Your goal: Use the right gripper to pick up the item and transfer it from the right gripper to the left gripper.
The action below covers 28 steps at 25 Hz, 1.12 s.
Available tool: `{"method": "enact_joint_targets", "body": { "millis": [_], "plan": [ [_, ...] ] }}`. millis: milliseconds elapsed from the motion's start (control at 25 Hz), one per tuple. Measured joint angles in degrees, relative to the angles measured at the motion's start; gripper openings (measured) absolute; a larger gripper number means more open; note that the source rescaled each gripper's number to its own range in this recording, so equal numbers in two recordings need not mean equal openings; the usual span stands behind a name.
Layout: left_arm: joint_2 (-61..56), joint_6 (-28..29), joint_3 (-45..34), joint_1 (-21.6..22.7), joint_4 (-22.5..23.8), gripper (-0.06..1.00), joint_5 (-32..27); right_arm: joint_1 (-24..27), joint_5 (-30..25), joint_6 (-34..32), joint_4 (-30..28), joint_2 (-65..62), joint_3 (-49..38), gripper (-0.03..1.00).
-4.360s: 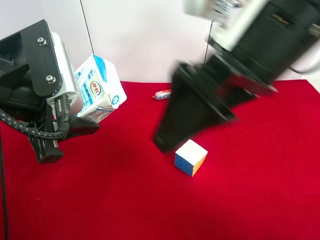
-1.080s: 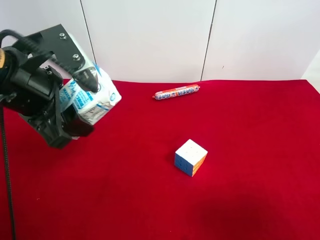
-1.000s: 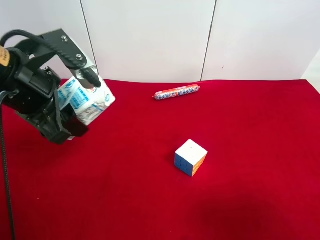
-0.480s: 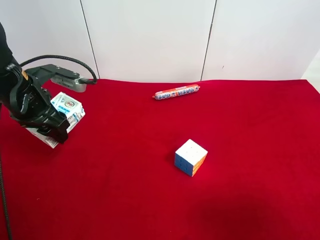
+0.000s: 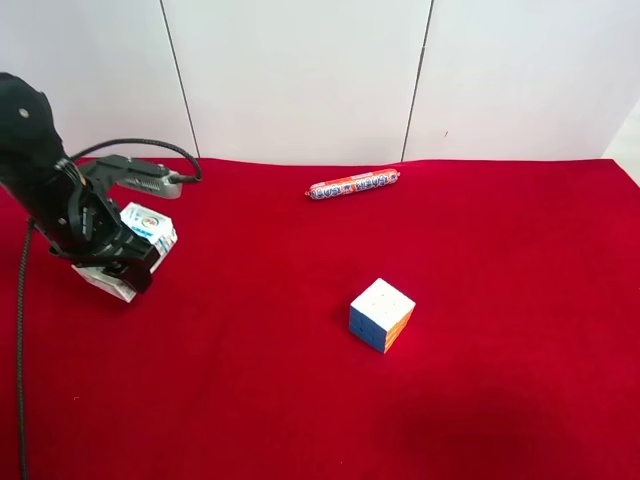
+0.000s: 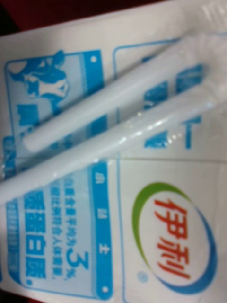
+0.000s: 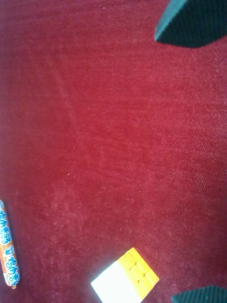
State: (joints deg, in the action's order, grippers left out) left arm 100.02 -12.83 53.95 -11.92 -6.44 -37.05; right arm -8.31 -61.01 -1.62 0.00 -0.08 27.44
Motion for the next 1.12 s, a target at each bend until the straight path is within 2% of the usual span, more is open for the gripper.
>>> {"method": "enact_joint_targets", "body": {
  "millis": [400, 720, 760, 800, 840, 880, 920, 960, 1120],
  "plan": [
    [4.3, 0.1, 0.0, 0.0, -1.7, 0.00, 4.8, 0.0, 0.0, 0.0, 0.0, 0.0, 0.0, 1.00],
    [4.4, -0.3, 0.0, 0.0, -1.9, 0.01, 6.0, 0.0, 0.0, 0.0, 0.0, 0.0, 0.0, 1.00],
    [4.4, -0.3, 0.0, 0.0, -1.9, 0.15, 6.1, 0.0, 0.0, 0.0, 0.0, 0.0, 0.0, 1.00],
    [4.4, -0.3, 0.0, 0.0, -1.9, 0.44, 6.7, 0.0, 0.0, 0.0, 0.0, 0.0, 0.0, 1.00],
    [4.4, -0.2, 0.0, 0.0, -1.9, 0.64, 7.4, 0.0, 0.0, 0.0, 0.0, 0.0, 0.0, 1.00],
    [4.4, -0.1, 0.0, 0.0, -1.9, 0.80, 7.8, 0.0, 0.0, 0.0, 0.0, 0.0, 0.0, 1.00],
    [4.4, -0.1, 0.0, 0.0, -1.9, 0.89, 7.8, 0.0, 0.0, 0.0, 0.0, 0.0, 0.0, 1.00],
    [4.4, -0.1, 0.0, 0.0, -1.9, 0.94, 7.9, 0.0, 0.0, 0.0, 0.0, 0.0, 0.0, 1.00],
    [4.4, 0.1, 0.0, 0.0, -1.9, 0.99, 7.8, 0.0, 0.0, 0.0, 0.0, 0.0, 0.0, 1.00]
  ]
}}
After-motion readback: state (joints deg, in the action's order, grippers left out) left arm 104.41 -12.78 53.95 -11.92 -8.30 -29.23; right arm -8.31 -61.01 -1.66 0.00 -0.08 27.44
